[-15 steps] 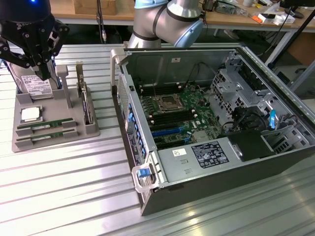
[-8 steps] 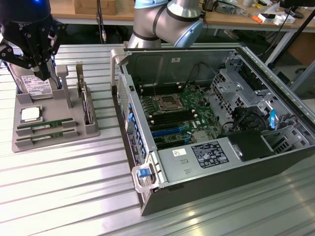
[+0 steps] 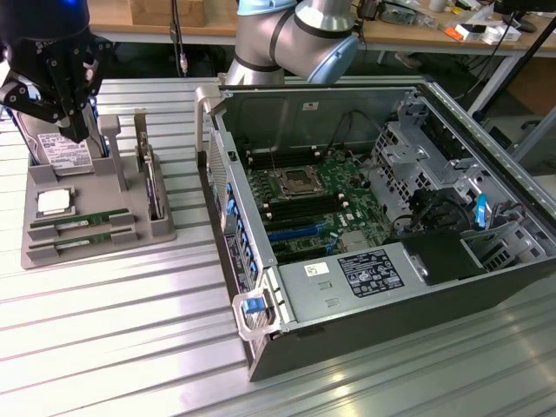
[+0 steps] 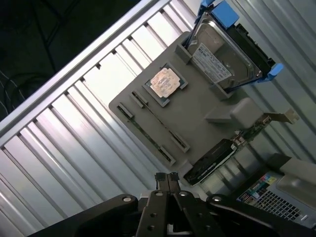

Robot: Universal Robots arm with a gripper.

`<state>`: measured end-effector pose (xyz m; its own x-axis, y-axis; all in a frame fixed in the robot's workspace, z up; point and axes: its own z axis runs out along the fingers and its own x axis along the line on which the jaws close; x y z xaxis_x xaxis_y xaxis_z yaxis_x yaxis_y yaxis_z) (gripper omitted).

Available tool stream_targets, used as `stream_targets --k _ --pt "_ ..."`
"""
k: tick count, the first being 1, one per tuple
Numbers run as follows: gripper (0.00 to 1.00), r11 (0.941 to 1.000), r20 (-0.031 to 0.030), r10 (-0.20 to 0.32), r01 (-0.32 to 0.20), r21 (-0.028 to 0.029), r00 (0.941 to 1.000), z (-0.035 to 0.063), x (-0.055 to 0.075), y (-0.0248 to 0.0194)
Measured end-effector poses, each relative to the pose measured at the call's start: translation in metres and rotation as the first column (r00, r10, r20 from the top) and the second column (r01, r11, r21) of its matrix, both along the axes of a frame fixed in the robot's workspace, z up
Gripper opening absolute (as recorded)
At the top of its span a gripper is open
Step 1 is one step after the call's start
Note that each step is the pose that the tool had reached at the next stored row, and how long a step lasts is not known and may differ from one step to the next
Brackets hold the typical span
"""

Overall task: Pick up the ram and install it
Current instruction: 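Pick up the ram and move it above insertion slot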

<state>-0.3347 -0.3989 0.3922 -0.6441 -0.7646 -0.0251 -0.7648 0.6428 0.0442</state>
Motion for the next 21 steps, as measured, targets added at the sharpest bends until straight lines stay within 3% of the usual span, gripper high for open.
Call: stream_targets --k 9,20,21 --pt "0.11 0.9945 0.0001 0.105 -0.105 0.0 0.9945 0.0 0.0 0.0" --pt "0.11 0.9762 0.0 0.217 -0.217 -0.0001 0.9762 0.0 0.0 0.0" --pt "0.11 0.9712 0.0 0.238 -0.238 -0.0001 0.9712 0.0 0.0 0.0"
